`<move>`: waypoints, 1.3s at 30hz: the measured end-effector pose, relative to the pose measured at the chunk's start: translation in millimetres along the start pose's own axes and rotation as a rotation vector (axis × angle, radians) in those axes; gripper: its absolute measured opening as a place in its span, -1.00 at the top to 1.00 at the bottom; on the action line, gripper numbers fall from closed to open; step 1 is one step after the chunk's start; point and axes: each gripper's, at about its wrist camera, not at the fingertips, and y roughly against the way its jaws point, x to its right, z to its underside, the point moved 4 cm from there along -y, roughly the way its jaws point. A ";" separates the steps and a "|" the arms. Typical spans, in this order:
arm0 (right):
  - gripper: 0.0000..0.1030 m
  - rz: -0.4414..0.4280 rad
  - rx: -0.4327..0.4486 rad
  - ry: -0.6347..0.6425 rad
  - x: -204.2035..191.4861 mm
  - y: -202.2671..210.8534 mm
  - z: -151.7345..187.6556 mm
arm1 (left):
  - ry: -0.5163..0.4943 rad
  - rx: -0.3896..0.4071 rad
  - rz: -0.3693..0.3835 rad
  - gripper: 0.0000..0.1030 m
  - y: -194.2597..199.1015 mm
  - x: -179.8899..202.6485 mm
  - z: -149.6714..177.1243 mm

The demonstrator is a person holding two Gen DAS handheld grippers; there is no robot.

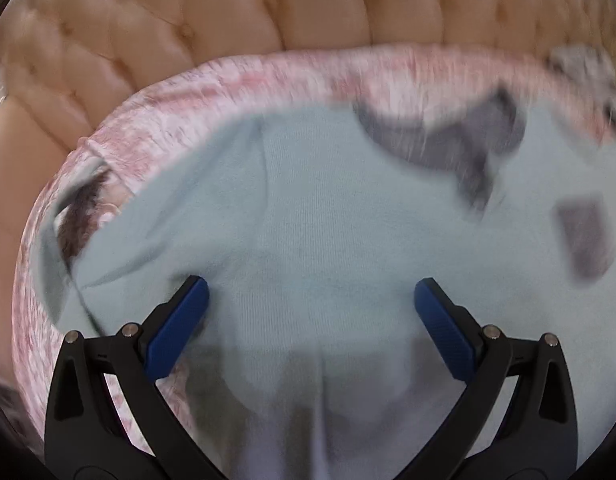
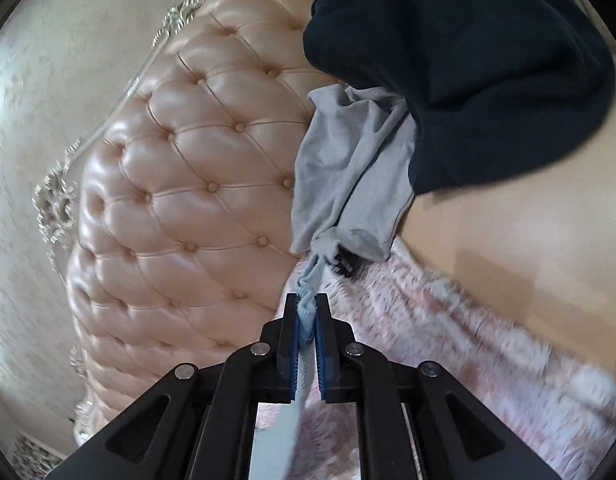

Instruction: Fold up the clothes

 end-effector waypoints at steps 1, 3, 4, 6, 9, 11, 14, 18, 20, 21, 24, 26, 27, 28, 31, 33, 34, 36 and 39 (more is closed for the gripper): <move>0.86 -0.016 0.010 -0.002 -1.9 7.3 6.2 | 0.008 0.057 0.022 -1.00 15.8 9.3 -12.8; 0.86 -0.048 0.039 0.008 -7.3 25.5 23.3 | -0.034 0.107 0.062 -1.00 30.6 37.4 -32.6; 0.86 -0.068 0.056 0.021 -12.9 37.5 34.3 | -0.081 0.103 0.068 -1.00 27.2 59.6 -40.7; 0.86 -0.090 0.078 0.056 -24.4 58.2 56.0 | -0.176 0.095 0.080 -1.00 20.3 103.8 -56.8; 0.86 -0.116 0.106 0.106 -40.5 85.8 87.2 | -0.309 0.070 0.041 -1.00 -3.6 163.4 -75.9; 0.86 -0.108 0.107 0.141 -46.9 93.9 100.1 | -0.383 0.043 -0.036 -1.00 -28.5 188.5 -79.2; 0.86 -0.098 0.082 0.153 -49.5 91.9 105.1 | -0.461 0.029 -0.118 -1.00 -52.1 209.5 -73.0; 0.86 -0.119 0.079 0.152 -60.4 87.1 96.0 | -0.463 0.070 -0.105 -1.00 -42.3 201.4 -74.5; 0.86 -0.136 0.074 0.177 -76.3 81.8 92.4 | -0.410 0.136 -0.090 -1.00 -22.1 180.4 -79.1; 0.86 -0.144 0.063 0.214 -91.7 76.6 93.4 | -0.373 0.157 -0.071 -1.00 -12.9 169.0 -80.9; 0.86 -0.163 0.011 0.355 -148.2 54.0 106.0 | -0.260 0.165 -0.003 -1.00 6.7 124.4 -78.1; 0.86 -0.179 -0.045 0.467 -189.6 30.9 129.8 | -0.195 0.142 0.040 -1.00 12.0 95.6 -70.1; 0.86 -0.176 -0.075 0.531 -208.3 17.6 147.4 | -0.161 0.129 0.059 -1.00 14.3 80.5 -64.4; 0.85 -0.170 -0.104 0.594 -225.5 4.7 165.4 | -0.129 0.120 0.067 -1.00 17.0 65.6 -56.9; 0.85 -0.168 -0.212 0.737 -263.8 -40.5 234.9 | -0.040 0.093 0.082 -1.00 23.5 20.8 -34.3; 0.86 -0.145 -0.273 0.825 -275.8 -69.8 285.6 | 0.006 0.073 0.073 -1.00 23.7 -7.9 -17.7; 0.85 -0.127 -0.303 0.871 -279.0 -84.0 312.7 | 0.026 0.063 0.067 -1.00 23.7 -20.5 -9.4; 0.86 -0.079 -0.360 0.962 -280.8 -113.1 365.6 | 0.064 0.042 0.056 -1.00 23.0 -44.8 6.5; 0.86 0.054 -0.419 1.086 -259.3 -154.6 432.6 | 0.089 0.013 0.055 -1.00 19.1 -68.6 24.8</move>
